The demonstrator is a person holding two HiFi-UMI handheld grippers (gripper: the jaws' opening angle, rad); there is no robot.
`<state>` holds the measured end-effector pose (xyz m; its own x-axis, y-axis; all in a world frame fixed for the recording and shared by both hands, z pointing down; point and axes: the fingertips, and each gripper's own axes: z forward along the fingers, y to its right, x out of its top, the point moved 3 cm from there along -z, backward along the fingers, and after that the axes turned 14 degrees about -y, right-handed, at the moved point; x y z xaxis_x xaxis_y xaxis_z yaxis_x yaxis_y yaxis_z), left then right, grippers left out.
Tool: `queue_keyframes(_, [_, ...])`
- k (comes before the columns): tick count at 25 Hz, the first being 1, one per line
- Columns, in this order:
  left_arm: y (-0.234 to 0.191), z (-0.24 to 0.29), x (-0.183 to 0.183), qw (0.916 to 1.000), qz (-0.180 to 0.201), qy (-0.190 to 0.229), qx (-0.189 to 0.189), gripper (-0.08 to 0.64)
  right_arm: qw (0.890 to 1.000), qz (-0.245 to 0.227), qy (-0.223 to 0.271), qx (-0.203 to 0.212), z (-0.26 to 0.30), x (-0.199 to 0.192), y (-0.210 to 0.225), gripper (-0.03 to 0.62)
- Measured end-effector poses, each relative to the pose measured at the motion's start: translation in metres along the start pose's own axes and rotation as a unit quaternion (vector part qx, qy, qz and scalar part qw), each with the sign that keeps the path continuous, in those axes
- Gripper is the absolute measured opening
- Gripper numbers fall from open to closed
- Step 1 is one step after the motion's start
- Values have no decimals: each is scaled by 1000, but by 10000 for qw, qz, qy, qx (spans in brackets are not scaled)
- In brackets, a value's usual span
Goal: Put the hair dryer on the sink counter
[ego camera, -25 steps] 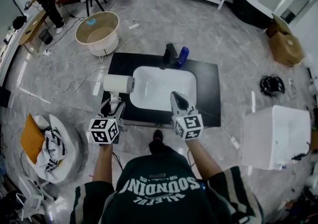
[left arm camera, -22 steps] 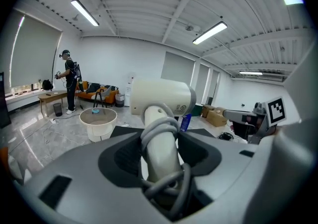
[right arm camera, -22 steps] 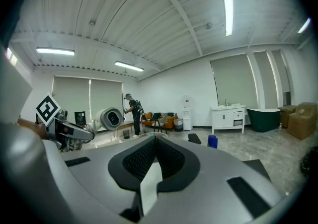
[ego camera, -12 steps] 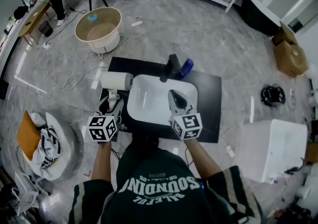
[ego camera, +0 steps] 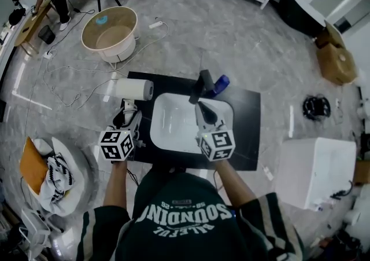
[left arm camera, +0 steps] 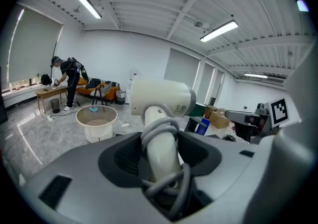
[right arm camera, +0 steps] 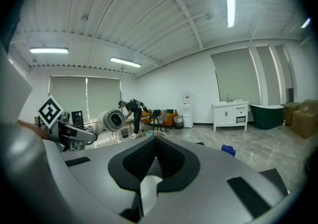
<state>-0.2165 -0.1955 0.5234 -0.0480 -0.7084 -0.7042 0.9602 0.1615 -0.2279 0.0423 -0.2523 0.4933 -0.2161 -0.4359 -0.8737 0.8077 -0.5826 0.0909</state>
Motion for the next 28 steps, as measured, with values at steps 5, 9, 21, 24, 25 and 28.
queue_keyframes(5, [-7, 12, 8, 10000, 41, -28, -69, 221, 10000, 35, -24, -60, 10, 2, 2, 2])
queue_keyframes(9, [-12, 21, 9, 9999, 48, -107, -126, 221, 9999, 2, -78, -92, 16, 2, 4, 2])
queue_keyframes(21, [-22, 51, -50, 9961, -103, -863, -149, 221, 9984, 88, -556, -65, 30, -23, -8, 2])
queue_keyframes(24, [-26, 59, -70, 9940, -280, -1049, -145, 221, 9978, 78, -652, -11, 35, -31, -12, 2])
queue_keyframes(25, [-27, 61, -75, 9933, -330, -1096, -145, 221, 9977, 77, -681, 8, 36, -33, -13, 2])
queue_keyframes(28, [-31, 70, -87, 9919, -381, -1205, -150, 221, 9970, 105, -773, 24, 39, -37, -15, 2])
